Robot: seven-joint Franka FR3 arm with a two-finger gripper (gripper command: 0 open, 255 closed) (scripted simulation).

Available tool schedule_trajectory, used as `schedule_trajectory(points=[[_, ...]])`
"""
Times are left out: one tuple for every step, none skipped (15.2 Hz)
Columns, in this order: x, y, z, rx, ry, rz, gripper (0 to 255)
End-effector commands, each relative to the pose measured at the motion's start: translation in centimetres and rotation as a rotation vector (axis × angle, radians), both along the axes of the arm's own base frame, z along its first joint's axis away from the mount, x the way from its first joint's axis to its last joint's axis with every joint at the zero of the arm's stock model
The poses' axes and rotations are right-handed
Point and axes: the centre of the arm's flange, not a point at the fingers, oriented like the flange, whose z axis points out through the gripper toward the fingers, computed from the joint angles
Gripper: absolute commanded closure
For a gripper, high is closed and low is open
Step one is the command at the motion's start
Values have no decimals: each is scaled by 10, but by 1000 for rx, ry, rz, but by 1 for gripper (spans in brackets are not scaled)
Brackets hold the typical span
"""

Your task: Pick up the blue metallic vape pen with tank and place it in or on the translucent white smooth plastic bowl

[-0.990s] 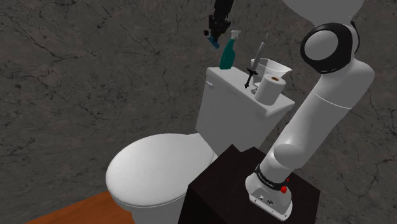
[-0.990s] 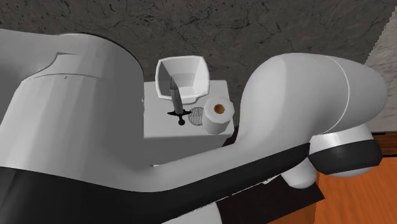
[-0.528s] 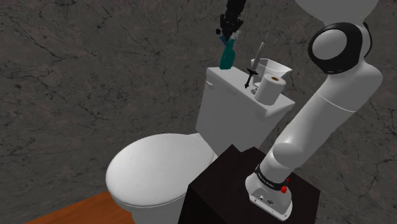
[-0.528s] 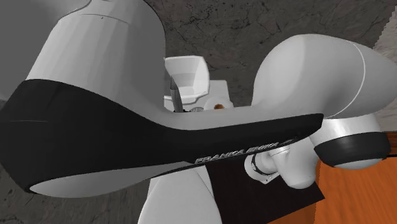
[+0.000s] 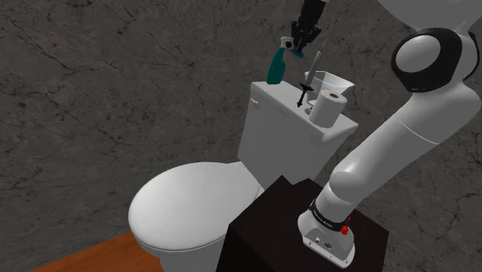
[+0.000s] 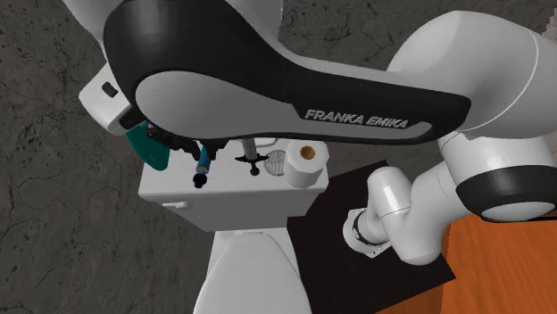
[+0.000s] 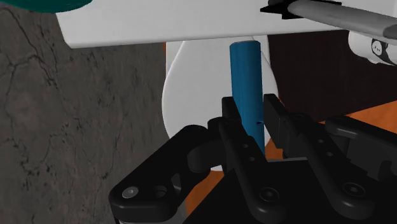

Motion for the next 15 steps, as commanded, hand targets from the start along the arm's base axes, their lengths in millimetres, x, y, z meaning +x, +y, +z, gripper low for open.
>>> schedule_trajectory(points=[[-18,-22,1,0,0,1,255],[-26,-32,1,0,0,1,255],[-35,-42,2,0,0,1,255],[-43,-52,2,0,0,1,255],[-52,-62,3,0,0,1,255],[-61,-72,3,0,0,1,255],[-69,-82,4,0,0,1,255],[-78,-92,4,0,0,1,255],[-86,-102,5,0,0,1,255],[-95,-112,5,0,0,1,255],[-103,-122,5,0,0,1,255],[-112,-132,6,0,0,1,255],[-120,-142,6,0,0,1,255],[-129,-152,7,0,0,1,255],[-137,-161,7,0,0,1,255]])
